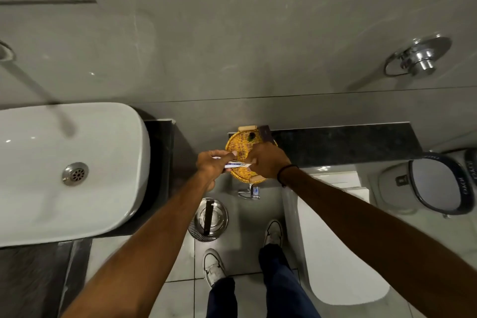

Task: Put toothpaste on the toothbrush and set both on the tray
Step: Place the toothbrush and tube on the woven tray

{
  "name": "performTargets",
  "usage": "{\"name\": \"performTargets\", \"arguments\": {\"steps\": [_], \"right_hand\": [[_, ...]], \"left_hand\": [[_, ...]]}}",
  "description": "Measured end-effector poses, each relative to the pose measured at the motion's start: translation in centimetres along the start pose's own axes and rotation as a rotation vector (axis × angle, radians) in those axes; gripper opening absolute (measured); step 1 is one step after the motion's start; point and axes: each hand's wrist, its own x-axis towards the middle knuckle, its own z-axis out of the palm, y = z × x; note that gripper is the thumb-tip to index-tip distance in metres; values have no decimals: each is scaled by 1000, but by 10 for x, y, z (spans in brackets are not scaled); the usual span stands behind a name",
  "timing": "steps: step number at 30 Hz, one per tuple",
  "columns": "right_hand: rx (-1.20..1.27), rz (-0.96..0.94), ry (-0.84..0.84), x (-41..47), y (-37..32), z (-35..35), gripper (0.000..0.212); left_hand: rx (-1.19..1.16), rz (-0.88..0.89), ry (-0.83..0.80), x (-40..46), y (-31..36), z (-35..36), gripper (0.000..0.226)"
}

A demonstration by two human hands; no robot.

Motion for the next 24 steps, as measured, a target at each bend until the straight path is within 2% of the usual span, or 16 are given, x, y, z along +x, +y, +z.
{"name": "performTargets", "arguments": {"steps": [2, 5, 8, 9, 12, 14, 16, 18, 21, 24], "right_hand": [[100, 92, -49, 7, 13, 3, 24], [238, 225, -136, 23, 35, 13, 26], [468, 375, -157, 46, 48, 20, 4], [533, 411, -138, 56, 53, 23, 4], [553, 434, -35, 85, 69, 37, 32], [567, 453, -21, 101, 79, 48, 42], [569, 436, -54, 116, 88, 61, 39], [571, 414, -71, 124, 89, 74, 36], [508, 391, -28, 142, 85, 86, 38], [429, 350, -68, 150, 80, 90, 41]], "left_hand": [[-57, -34, 11, 5, -3, 3, 39], [-196, -117, 68, 18, -11, 7, 20], [-311, -190, 63, 35, -8, 19, 21], [-346, -216, 57, 43, -6, 26, 20], [-430, -273, 16, 68, -4, 45, 15], [-443, -289, 12, 86, -11, 55, 12], [-367, -270, 39, 102, -25, 63, 11], [-209, -232, 91, 114, -40, 66, 27], [124, -135, 264, 125, -47, 71, 33], [454, 22, 310, 119, -41, 72, 36]]}}
